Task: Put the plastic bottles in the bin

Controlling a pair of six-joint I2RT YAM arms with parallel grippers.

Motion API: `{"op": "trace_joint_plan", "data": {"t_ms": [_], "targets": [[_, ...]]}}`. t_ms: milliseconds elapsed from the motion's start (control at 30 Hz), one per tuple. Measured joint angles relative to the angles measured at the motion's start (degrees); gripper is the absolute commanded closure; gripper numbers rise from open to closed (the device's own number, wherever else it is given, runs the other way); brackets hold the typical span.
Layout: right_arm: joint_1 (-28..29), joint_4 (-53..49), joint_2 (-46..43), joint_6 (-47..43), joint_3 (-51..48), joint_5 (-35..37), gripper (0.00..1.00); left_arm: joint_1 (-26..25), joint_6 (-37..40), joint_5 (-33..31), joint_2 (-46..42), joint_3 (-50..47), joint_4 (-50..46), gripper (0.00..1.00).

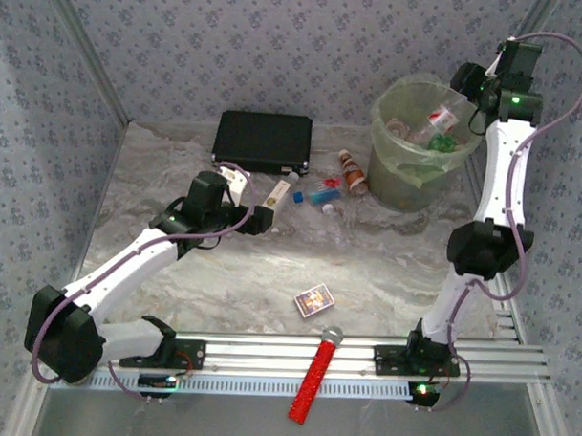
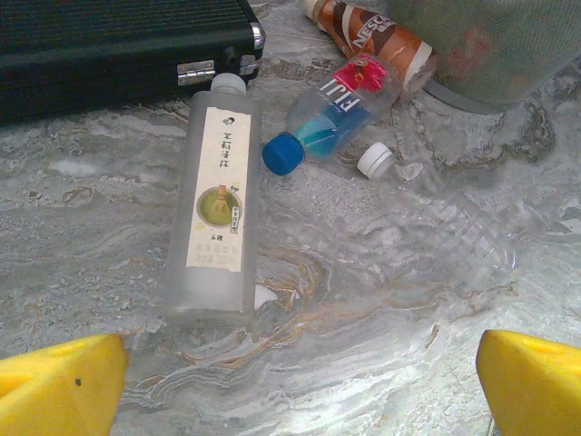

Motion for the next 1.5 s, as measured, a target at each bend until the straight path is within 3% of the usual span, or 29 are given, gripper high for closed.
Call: {"op": "trace_joint_plan", "data": {"t_ms": [233,467,600,700,867,1067,1500], "targets": [[-0.2,-0.4,7.7,-0.4,3.8,-0.1,0.43,0.0,0.0,-0.2,0.0,0.0,-0.8,0.02],[1.0,5.4,3.3,-1.0,-9.3,-0.3,0.46,0.0,0.2,-2.0,3.3,0.5,-1.9,0.02],[1.0,5.3,2.6,-1.1,-9.4,-1.0,0.45,0.0,0.9,-3.1,7.0,1.6,-3.1,0.02],[0.9,3.4,2.7,-1.3,-7.8,-1.4,0.4,0.0,1.7,-3.7,9.2,3.1,-3.6,0.02],[0.9,-0.1,1.9,-2.4,-1.1,-1.4,0.22,0.0,3.0,-4.5,13.0,6.0,-3.7,0.02],[1.0,-3.0,-7.2,-4.0,-3.5,-3.3,0.11,0.0,4.1,-4.5,18.6,8.5,-3.5,0.01],[3.4,-3.9,-32.7,-4.0,-34.5,-19.4,0.1,0.0,6.5,-4.8,29.2,13.2,-3.0,0.01]]}}
